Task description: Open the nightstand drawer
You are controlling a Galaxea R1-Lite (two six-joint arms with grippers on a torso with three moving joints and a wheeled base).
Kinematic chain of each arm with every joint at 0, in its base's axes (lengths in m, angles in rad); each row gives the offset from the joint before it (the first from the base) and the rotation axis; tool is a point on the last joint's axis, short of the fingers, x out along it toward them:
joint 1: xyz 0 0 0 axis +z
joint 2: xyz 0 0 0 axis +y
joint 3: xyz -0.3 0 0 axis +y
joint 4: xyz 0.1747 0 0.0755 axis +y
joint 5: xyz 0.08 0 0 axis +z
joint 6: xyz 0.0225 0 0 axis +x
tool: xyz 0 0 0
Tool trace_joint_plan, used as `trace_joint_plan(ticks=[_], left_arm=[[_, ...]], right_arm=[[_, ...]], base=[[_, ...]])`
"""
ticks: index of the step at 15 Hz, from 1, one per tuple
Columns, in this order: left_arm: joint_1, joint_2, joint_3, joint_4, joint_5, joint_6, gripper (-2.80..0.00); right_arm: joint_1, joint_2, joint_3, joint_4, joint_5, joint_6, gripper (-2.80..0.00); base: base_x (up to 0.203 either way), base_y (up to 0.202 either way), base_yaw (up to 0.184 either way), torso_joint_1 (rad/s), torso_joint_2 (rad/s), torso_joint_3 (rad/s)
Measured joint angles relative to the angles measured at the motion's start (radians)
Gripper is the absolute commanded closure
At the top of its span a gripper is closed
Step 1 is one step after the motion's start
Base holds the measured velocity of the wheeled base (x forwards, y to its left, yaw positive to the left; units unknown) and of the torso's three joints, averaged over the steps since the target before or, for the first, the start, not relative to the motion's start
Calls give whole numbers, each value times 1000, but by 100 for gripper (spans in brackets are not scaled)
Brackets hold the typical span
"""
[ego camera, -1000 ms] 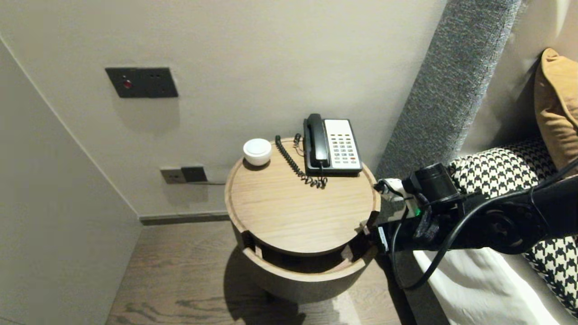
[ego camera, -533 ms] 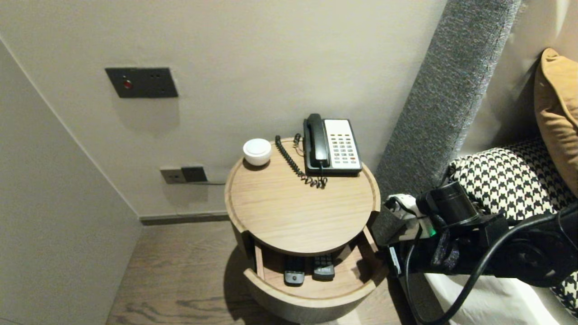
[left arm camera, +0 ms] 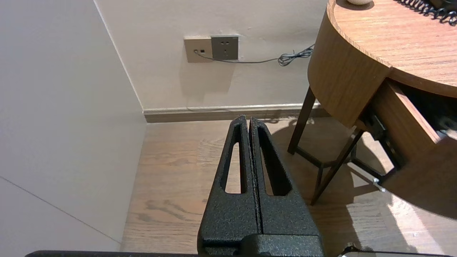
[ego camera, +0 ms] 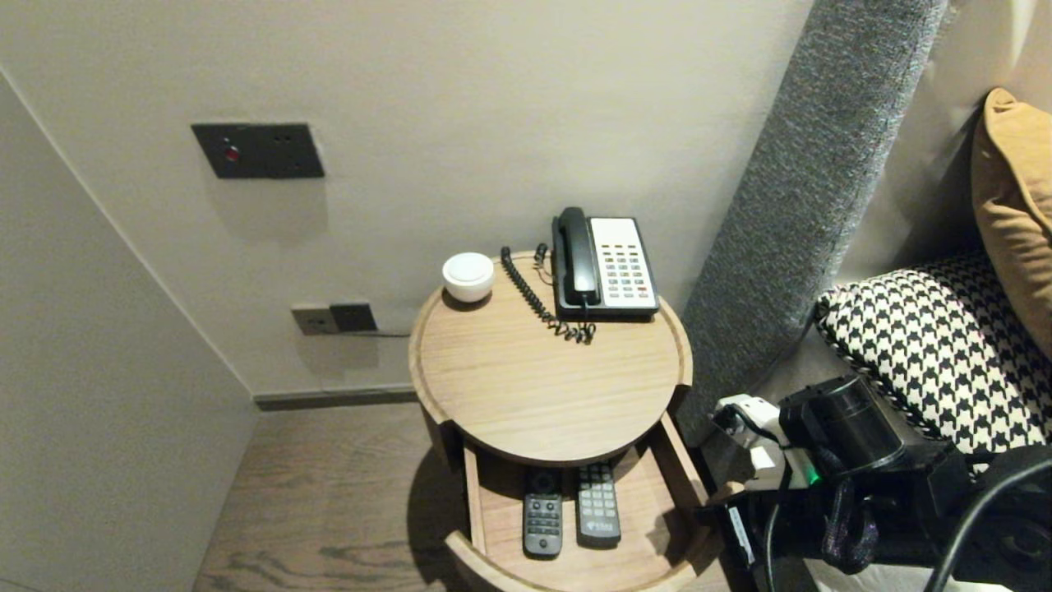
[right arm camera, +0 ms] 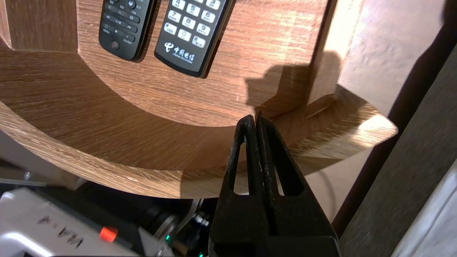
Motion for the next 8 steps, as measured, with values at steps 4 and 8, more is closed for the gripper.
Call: trace_joint_plan(ticks=[4,8], left_arm=[[0,0,0,0,0,0,0],[0,0,0,0,0,0,0]], right_arm=[[24,-26,44,0,0,10,0],[43,-68,105,0,1,10,0]], base=[[0,0,0,0,0,0],[0,0,0,0,0,0]])
